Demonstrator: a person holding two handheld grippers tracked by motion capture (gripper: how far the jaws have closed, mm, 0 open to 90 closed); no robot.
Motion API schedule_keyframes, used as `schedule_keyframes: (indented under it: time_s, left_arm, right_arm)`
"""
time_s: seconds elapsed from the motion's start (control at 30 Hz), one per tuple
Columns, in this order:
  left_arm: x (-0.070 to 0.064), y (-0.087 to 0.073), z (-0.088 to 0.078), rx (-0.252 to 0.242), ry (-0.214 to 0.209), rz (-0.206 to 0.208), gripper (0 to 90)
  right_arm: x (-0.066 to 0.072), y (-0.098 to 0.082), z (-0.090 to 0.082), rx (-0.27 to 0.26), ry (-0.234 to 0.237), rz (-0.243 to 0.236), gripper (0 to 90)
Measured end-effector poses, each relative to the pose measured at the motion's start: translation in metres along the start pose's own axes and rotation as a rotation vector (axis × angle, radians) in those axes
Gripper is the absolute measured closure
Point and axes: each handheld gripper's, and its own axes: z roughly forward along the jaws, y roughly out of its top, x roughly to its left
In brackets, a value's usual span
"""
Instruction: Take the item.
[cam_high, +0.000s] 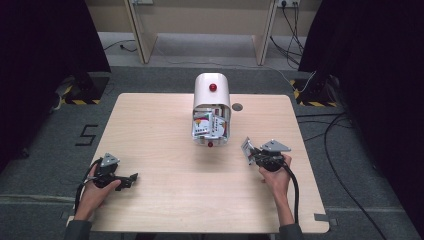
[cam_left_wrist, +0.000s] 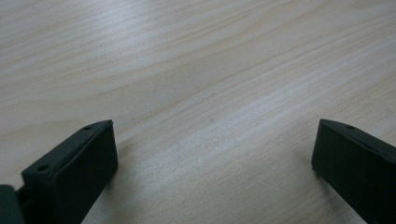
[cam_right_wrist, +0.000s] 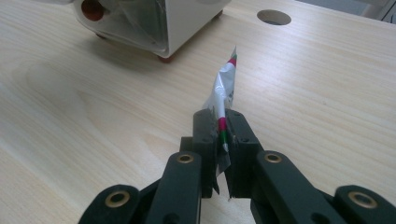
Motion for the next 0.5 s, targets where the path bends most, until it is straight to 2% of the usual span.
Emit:
schedule_keyframes:
  time_s: [0.13, 0.37, 0.5]
  left_arm:
    - [0.0000, 0.0000, 0.0000, 0.000, 0.000, 0.000, 0.0]
    - [0.0000, 0.0000, 0.0000, 0.000, 0.000, 0.000, 0.0]
    - [0.0000, 0.0000, 0.0000, 0.000, 0.000, 0.000, 0.0]
  right_arm:
    - [-0.0033, -0.0021, 0.0008, 0.005, -0.013, 0.013, 82.7]
    - [-0.0057, -0.0035, 0.0010, 0.028, -0.048, -0.006, 80.1]
    - [-0.0070, -0.0041, 0.0014, 0.036, -0.057, 0.001, 78.6]
